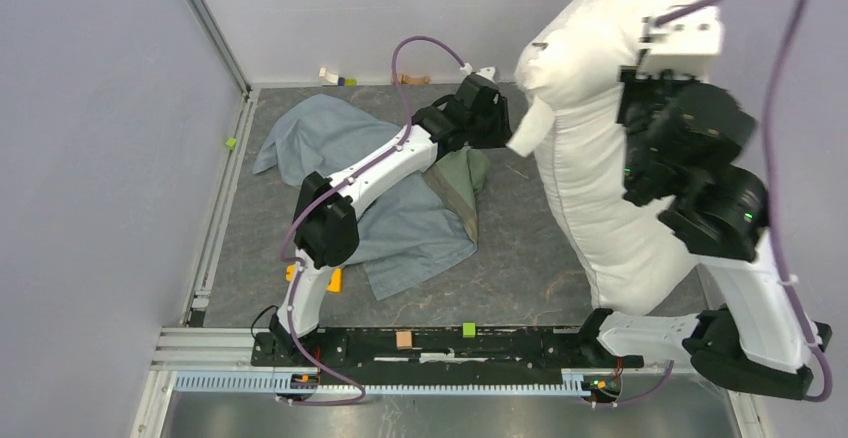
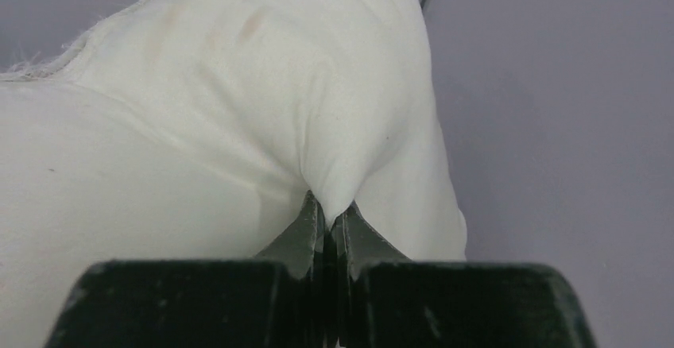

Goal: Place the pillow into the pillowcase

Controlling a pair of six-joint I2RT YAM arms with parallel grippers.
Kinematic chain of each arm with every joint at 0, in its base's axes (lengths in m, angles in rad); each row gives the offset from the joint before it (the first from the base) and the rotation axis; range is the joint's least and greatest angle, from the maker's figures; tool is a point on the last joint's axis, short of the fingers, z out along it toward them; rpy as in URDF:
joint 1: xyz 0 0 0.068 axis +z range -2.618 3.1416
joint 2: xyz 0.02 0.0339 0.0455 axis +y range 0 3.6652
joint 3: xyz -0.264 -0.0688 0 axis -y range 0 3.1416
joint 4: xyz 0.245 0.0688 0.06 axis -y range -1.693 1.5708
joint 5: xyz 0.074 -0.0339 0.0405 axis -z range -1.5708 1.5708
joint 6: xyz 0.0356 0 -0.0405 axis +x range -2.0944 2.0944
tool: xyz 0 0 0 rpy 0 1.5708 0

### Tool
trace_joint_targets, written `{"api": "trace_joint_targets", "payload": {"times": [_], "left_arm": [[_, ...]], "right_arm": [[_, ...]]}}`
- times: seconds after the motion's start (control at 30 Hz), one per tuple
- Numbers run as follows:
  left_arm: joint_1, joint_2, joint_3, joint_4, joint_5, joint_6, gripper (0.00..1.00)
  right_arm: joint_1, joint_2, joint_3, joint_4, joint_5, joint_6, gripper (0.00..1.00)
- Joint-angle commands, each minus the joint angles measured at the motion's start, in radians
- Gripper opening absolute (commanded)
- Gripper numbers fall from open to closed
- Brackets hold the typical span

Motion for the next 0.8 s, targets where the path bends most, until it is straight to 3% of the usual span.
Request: {"api": "trace_joint_targets", "payload": {"times": [0.0, 0.27, 0.53, 0.77], "left_arm": [[0.064, -0.100, -0.140, -0.116, -0.224, 0.019, 0.55], [0.126, -0.214, -0.382, -0.083, -0.429, 0.194, 0.67], [0.174, -0.132, -0.387, 0.001, -0.305, 0.293, 0.65], [0.180, -0.090, -0.392, 0.039, -0.232, 0.291, 0.61]], "right_arm": [[0.003, -0.001, -0.054, 0.084, -0.043, -0.031, 0.00], [0.002, -0.054, -0.122, 0.036, -0.031, 0.010, 0.00], [0.002, -0.083, -0.132, -0.016, -0.043, 0.052, 0.00], [0.002, -0.071, -0.082, -0.029, -0.032, 0.031, 0.00]]}}
